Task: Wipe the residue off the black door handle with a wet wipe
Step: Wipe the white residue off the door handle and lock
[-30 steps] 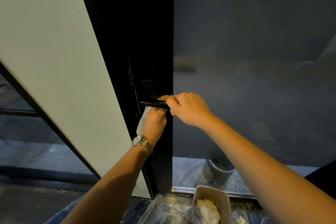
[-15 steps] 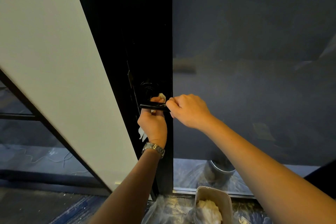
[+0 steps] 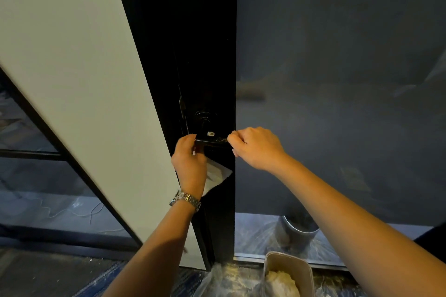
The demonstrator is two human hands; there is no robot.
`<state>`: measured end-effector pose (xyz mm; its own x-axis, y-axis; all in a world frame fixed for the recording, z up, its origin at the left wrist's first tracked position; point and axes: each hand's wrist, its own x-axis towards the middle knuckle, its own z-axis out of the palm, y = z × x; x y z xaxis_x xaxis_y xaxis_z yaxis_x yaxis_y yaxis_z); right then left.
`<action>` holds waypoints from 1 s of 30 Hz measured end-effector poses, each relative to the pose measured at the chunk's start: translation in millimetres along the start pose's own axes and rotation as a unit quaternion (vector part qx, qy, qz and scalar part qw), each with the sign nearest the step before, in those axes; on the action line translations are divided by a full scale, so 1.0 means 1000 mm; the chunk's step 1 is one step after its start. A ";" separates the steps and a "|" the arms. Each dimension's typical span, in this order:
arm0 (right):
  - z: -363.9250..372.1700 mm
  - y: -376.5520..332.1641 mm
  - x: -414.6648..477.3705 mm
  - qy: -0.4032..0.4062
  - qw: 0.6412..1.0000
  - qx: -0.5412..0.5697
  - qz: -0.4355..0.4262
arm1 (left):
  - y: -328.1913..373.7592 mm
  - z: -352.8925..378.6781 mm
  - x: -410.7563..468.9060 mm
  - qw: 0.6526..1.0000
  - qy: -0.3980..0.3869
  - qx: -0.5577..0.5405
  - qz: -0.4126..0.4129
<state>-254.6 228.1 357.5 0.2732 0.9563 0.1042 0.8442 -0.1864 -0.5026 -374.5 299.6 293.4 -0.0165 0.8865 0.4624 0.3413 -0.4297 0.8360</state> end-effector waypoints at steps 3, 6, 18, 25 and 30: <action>0.000 0.000 0.001 0.002 1.000 0.004 0.006 | 0.011 -0.012 0.005 0.996 0.046 -0.071 0.012; 0.000 0.000 0.001 0.004 1.000 0.006 0.005 | 0.023 -0.021 0.022 0.994 0.017 -0.091 0.051; 0.001 0.001 0.002 0.002 1.000 0.001 0.005 | 0.034 -0.027 0.044 0.992 -0.037 -0.031 0.119; 0.001 0.001 0.001 0.000 1.000 0.009 -0.001 | 0.048 -0.036 0.057 0.979 -0.119 0.021 0.167; 0.002 0.001 0.002 0.003 1.000 -0.001 0.002 | 0.050 -0.034 0.052 0.981 -0.118 -0.014 0.153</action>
<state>-253.7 230.4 355.4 0.2798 0.9540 0.1078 0.8436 -0.1908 -0.5019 -390.4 319.0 369.2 0.3013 0.7292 0.6143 0.2705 -0.6832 0.6783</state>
